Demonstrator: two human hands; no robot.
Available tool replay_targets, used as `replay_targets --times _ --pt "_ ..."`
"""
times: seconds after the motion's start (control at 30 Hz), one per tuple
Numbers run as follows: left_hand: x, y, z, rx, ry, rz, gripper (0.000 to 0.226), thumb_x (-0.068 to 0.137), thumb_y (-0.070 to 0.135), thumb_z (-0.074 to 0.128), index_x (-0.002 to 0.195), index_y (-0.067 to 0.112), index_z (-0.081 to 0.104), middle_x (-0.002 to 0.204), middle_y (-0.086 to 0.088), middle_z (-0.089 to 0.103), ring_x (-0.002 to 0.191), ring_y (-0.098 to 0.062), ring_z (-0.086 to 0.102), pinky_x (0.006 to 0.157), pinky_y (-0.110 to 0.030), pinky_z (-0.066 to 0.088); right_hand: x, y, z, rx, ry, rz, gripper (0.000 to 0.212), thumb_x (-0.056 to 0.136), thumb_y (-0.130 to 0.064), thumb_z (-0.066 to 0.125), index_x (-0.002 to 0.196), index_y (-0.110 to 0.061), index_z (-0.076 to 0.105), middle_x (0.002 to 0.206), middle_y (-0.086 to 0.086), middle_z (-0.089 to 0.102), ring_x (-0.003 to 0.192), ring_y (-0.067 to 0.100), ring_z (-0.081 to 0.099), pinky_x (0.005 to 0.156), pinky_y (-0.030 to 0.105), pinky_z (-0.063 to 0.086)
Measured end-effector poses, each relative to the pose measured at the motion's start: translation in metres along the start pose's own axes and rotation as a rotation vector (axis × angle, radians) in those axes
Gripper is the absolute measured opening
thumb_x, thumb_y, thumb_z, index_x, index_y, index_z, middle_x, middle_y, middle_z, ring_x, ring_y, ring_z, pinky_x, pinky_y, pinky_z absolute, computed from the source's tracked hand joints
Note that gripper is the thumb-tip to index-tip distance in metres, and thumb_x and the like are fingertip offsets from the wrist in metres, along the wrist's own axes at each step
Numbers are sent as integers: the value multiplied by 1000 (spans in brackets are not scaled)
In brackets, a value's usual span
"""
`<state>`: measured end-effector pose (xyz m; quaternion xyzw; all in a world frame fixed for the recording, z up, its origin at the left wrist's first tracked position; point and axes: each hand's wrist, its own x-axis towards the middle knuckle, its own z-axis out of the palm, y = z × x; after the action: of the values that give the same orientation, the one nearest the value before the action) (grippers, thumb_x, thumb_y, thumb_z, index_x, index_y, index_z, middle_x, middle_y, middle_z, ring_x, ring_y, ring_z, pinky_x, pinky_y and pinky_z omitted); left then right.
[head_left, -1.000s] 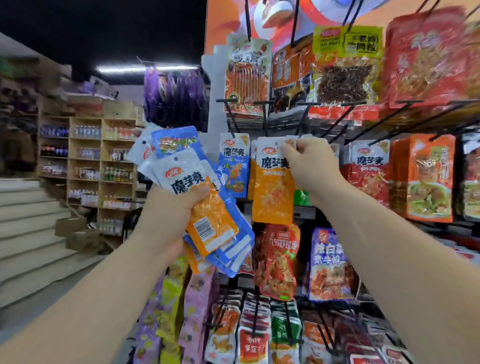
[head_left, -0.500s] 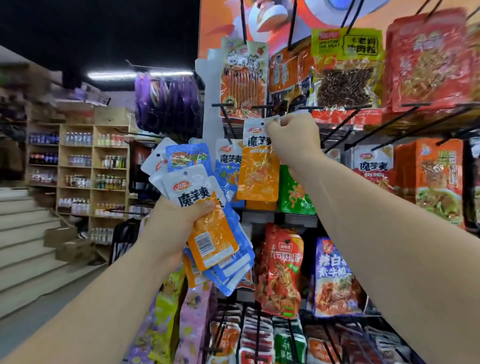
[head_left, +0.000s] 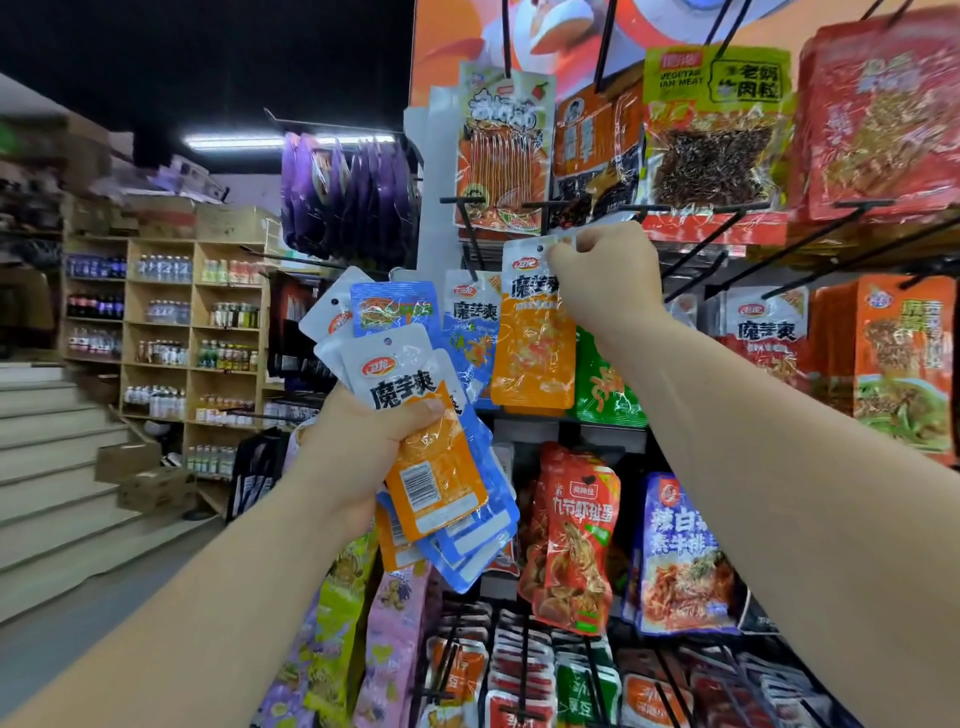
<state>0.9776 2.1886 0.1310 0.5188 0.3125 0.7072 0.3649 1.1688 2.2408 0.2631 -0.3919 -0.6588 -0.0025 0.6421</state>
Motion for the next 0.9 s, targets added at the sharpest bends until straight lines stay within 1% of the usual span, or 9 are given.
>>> replay_targets --times 0.23,0.37,0.43,0.5,0.67,0.7,0.77,0.83,0.9 --pt "2 -2 -3 -3 1 -9 35 91 0 73 123 13 67 107 -13 79 84 -27 79 63 -38 63 11 18 6 -33 -19 89 55 95 -21 63 49 -20 32 40 -10 22 53 22 27 57 37 39" --pt "2 -3 -3 7 2 7 37 92 0 73 126 13 66 109 -13 78 86 -26 78 64 -37 64 11 23 9 -219 -46 113 47 99 -30 66 61 -17 42 57 -2 37 57 21 36 53 28 28" --pt "2 -3 -3 -4 -4 7 37 92 0 72 125 13 66 109 -13 79 86 -27 78 64 -37 65 5 25 7 -311 -58 29 21 101 -32 65 90 -16 58 77 -2 50 74 20 48 63 28 35" --pt "2 -3 -3 -9 -13 7 36 92 0 72 124 15 67 108 -12 79 87 -27 78 65 -38 65 -4 30 4 -345 -27 -86 31 99 -28 68 124 -14 55 86 -3 55 77 19 52 65 29 37" --pt "1 -1 -2 -33 -23 9 33 92 -1 71 120 17 68 103 -8 80 81 -22 79 58 -33 62 -24 50 -8 -674 -66 -598 38 89 -28 78 119 -10 64 123 12 57 96 31 58 77 37 48" --pt "1 -1 -2 -39 -32 8 33 92 -1 71 119 17 68 102 -8 80 80 -22 79 57 -32 62 -24 52 -9 -797 -129 -660 42 89 -36 76 125 -15 65 139 15 54 114 35 57 90 45 51" --pt "1 0 -1 -37 -31 9 32 92 -1 71 118 18 68 101 -7 80 82 -23 79 57 -33 62 -24 54 -11 -1035 -301 -642 58 96 -55 60 149 -33 50 168 13 25 152 36 26 120 55 31" --pt "1 -1 -1 -33 -31 17 30 92 -1 71 115 19 69 100 -6 80 85 -24 79 58 -33 62 -19 57 -10 -1166 -401 -601 68 100 -66 42 161 -41 24 173 10 -5 159 33 -8 128 54 5" --pt "2 -1 -1 -28 -38 23 29 93 0 71 112 21 69 100 -5 80 83 -22 79 59 -33 63 -14 60 -6 -1263 -440 -585 72 101 -70 32 163 -42 9 172 11 -15 156 35 -22 127 57 -6"
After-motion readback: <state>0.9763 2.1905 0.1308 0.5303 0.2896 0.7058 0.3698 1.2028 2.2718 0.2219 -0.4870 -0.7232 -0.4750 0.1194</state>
